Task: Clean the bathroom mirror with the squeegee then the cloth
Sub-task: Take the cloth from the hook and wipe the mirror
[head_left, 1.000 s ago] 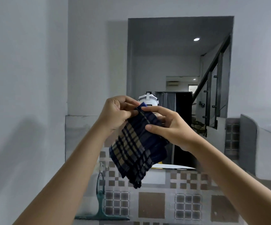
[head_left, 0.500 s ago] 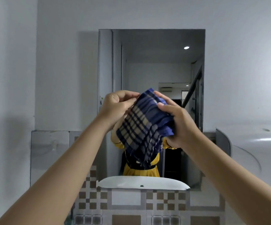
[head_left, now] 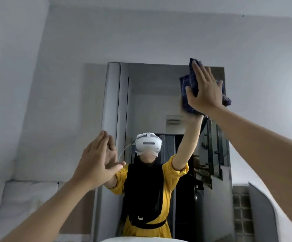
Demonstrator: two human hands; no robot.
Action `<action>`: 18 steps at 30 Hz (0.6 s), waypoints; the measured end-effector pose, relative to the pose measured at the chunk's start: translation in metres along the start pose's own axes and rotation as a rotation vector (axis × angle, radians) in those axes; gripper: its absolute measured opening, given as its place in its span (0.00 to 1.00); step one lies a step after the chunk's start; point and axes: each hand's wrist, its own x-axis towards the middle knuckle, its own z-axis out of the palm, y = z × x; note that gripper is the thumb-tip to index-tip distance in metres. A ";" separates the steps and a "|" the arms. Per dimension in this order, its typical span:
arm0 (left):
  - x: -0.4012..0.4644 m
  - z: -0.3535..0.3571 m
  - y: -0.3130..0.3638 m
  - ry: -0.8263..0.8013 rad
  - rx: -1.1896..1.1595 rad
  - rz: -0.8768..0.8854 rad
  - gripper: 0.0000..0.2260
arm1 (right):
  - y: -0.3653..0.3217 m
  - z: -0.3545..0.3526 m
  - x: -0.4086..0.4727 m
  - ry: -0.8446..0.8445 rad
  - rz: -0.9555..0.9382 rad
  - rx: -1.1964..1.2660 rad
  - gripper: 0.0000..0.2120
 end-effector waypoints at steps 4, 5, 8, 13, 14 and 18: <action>-0.001 0.007 -0.016 -0.078 0.139 0.038 0.55 | -0.008 0.036 0.004 0.023 0.120 -0.141 0.33; -0.001 0.009 -0.020 -0.078 0.157 0.059 0.56 | -0.015 0.040 0.007 0.045 0.148 -0.144 0.33; -0.001 0.015 -0.032 -0.084 0.195 0.086 0.60 | -0.040 0.052 0.020 0.071 0.171 -0.156 0.32; -0.001 0.021 -0.039 -0.064 0.198 0.099 0.60 | -0.090 0.078 0.038 0.083 0.173 -0.149 0.30; -0.001 0.022 -0.039 -0.056 0.200 0.104 0.60 | -0.102 0.083 0.042 0.084 0.180 -0.142 0.30; -0.001 0.021 -0.038 -0.010 0.188 0.112 0.59 | -0.148 0.102 0.051 0.075 0.165 -0.126 0.30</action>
